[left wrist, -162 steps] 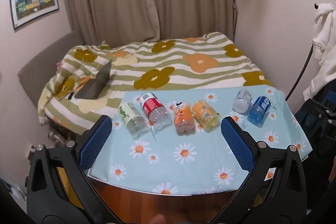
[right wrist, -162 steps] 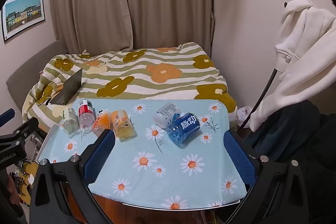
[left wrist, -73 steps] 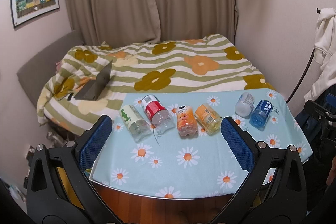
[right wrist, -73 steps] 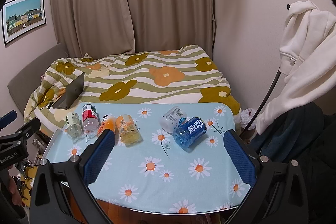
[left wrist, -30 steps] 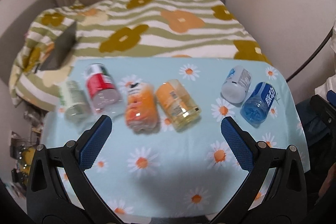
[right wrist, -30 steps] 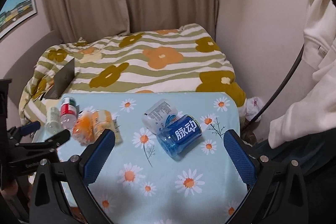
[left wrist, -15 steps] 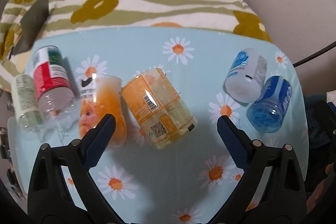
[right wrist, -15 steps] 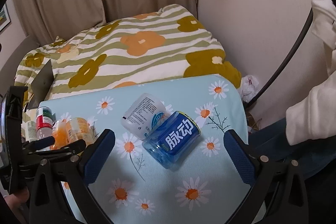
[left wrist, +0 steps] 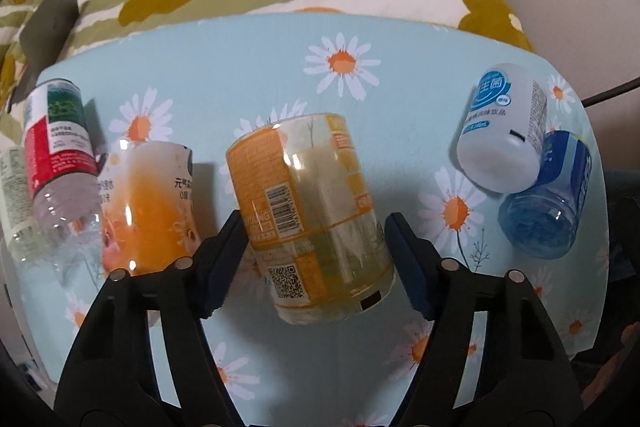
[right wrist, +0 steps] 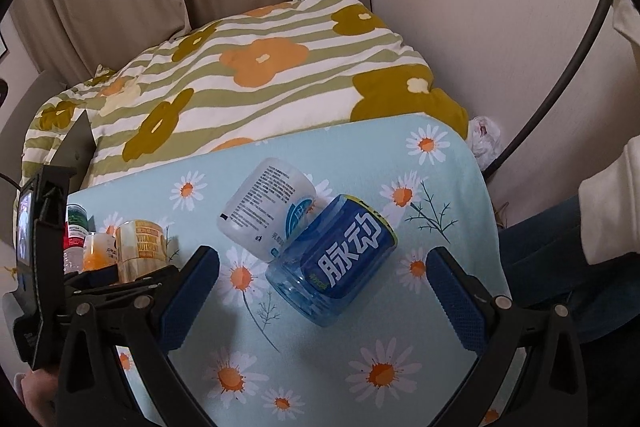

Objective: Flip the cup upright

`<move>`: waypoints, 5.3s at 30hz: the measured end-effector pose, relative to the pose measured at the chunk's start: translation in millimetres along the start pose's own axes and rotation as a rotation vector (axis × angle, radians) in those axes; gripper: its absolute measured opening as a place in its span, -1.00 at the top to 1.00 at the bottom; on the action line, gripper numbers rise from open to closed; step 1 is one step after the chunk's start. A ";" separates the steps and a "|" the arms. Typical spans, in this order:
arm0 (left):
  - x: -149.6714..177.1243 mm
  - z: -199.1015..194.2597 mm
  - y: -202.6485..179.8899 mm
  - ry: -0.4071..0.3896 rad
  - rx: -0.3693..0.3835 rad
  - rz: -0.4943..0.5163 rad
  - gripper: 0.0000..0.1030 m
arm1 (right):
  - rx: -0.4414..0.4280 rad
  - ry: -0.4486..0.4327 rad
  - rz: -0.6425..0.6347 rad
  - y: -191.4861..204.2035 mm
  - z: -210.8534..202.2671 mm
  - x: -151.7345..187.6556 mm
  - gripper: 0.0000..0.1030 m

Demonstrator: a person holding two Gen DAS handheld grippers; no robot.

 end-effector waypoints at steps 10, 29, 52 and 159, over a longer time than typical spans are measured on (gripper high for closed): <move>4.2 -12.2 -5.9 -0.023 0.007 0.025 -0.40 | -0.007 -0.010 0.005 -3.2 -3.6 1.7 -1.00; 90.4 -76.5 -16.3 -0.155 -0.001 -0.010 -0.40 | -0.087 -0.107 -0.124 -1.7 -73.8 39.7 -1.00; 143.2 -35.5 -15.4 -0.171 -0.033 -0.034 -0.43 | -0.128 -0.046 -0.206 -11.6 -54.7 100.1 -1.00; 182.5 -84.9 154.6 -0.229 -0.042 0.037 -1.00 | -0.138 -0.295 -0.278 175.6 -27.5 137.9 -0.07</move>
Point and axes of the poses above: each gripper's, at about its wrist camera, not at the fingertips, and z roughly the way its jaws point, y to its left, x to its underside, the point moved 10 cm from there along z, roughly the way its jaws point, and after that the axes turned 5 degrees about -z, right-handed, at the moved point
